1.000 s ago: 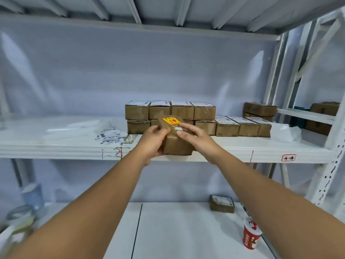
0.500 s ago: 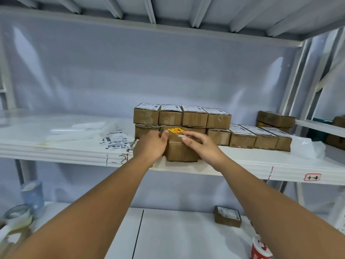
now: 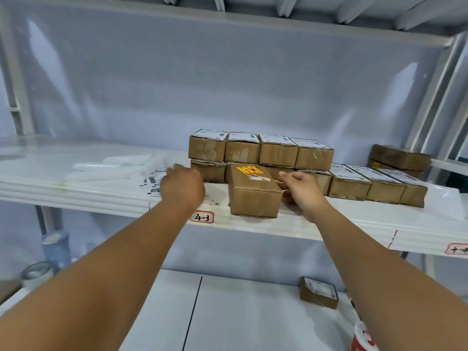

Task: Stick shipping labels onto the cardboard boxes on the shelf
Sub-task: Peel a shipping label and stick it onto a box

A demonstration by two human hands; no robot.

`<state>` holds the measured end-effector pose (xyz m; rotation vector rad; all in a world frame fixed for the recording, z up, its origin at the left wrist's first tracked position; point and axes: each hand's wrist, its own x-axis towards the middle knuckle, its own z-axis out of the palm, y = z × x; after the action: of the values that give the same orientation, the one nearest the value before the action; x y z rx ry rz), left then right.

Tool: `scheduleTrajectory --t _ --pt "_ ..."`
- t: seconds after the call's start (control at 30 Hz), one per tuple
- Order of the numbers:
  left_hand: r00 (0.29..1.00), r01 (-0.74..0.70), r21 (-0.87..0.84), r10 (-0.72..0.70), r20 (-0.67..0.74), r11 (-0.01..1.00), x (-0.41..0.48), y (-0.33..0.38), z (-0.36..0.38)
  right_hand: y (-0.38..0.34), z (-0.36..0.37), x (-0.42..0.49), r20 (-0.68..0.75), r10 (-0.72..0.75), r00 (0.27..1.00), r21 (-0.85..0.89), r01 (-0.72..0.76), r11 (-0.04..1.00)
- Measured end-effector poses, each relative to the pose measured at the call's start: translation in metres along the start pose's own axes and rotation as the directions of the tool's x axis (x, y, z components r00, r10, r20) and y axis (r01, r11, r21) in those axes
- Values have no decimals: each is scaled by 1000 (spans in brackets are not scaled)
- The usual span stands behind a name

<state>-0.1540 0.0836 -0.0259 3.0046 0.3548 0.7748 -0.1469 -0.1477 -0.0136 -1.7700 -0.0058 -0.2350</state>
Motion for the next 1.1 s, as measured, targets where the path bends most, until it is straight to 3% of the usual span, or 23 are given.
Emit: scheduleTrajectory --t 0.13,0.43,0.53,0.6,0.67,0.77,0.9,1.0,1.1 --pt "991 95 -62 -88 102 994 9 -19 -1 2 1 0 -16 -21 1000 -67 20 998" --pt "996 17 93 -25 90 995 11 -13 -12 5 4 0 2 -64 998 -132 64 989" --pt "996 68 -10 -68 50 998 13 -19 -17 6 4 0 0 -69 998 -139 68 988" --pt "990 141 -171 -140 18 975 17 -24 -19 6 4 0 -2 -69 998 -134 69 989" --pt "967 216 -425 -253 -32 879 20 -28 -21 6 4 1 -5 -69 998 -121 68 990" --pt "878 189 -753 -452 -158 630 14 -23 -24 6 3 0 -4 -66 998 -116 65 991" --pt "762 87 -909 -615 -202 407 0 -2 -33 6 3 0 -3 -64 998 -109 64 992" --pt "781 -72 -898 -535 -322 435 -6 16 -41 6 2 0 -18 -67 998 -103 65 993" --pt "861 -255 -821 -266 -433 511 -16 40 -44 5 1 -2 -15 -70 997 -37 70 997"
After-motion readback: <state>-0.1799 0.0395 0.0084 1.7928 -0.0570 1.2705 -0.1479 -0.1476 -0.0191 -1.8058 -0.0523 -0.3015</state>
